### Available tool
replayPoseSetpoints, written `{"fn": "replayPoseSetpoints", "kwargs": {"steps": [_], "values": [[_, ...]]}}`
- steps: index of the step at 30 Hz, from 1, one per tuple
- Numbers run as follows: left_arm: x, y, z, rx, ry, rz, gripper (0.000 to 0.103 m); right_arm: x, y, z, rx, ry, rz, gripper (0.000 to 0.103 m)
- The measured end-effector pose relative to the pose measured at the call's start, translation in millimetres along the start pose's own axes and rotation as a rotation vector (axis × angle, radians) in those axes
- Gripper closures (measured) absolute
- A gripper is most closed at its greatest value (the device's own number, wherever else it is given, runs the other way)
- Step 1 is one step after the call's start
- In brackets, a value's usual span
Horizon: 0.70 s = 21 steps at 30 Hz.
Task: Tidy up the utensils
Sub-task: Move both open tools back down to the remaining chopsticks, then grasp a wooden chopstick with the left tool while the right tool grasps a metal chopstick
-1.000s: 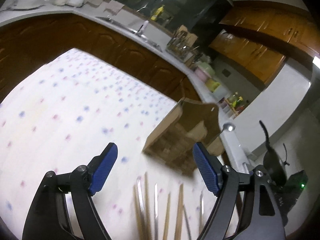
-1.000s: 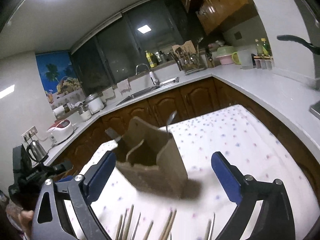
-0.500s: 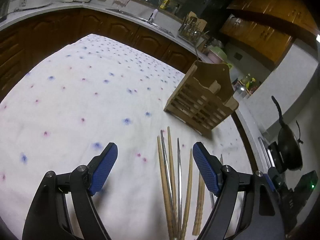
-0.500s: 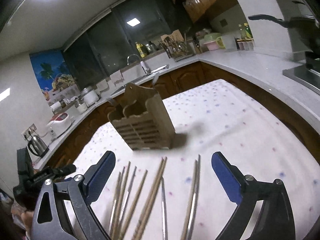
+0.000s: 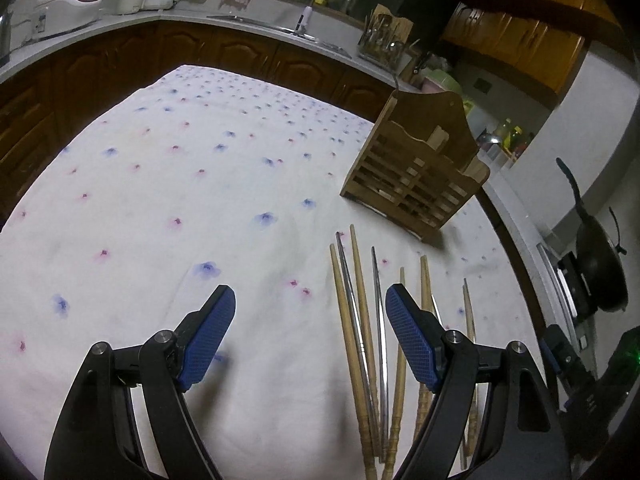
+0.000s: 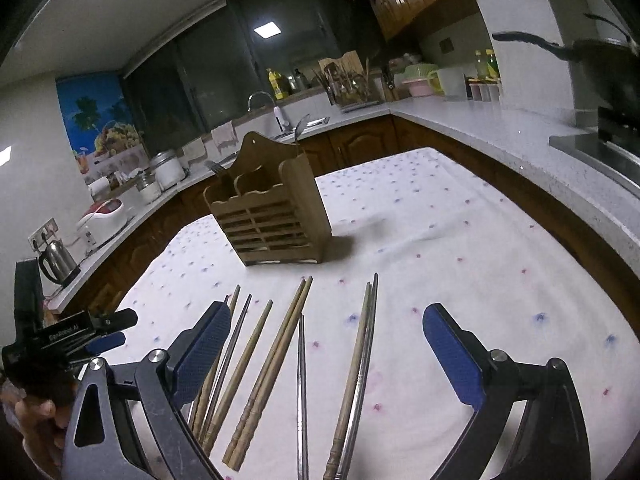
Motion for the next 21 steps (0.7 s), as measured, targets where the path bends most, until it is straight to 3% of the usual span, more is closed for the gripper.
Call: {"fn": "replayPoseSetpoints", "kwargs": {"steps": [7,13,21], "values": [[-3.6,-0.4,9.3,0.034,0.022,0.019,0.024,3.7,-1.5,5.8,0.031,0.013,-0.006,0.009],[-7.6,0.4,23.2,0.085,0.038,0.041,0.027,12.4,-7.4,19.5,0.098,0.026,-0.038,0.033],[-22.5,2.8,62.4,0.221,0.034,0.094,0.056,14.6,-22.7,52.0,0.239,0.02,-0.059,0.065]]}}
Point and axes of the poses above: each gripper's, at about its wrist camera, not at the fingertips, and z roughly the way its jaws point, x to its left, y to its top, the point moved 3 cm from there along z, roughly the way its jaws point, and after that the axes turned 3 degrees about z, right-handed, at the moved point
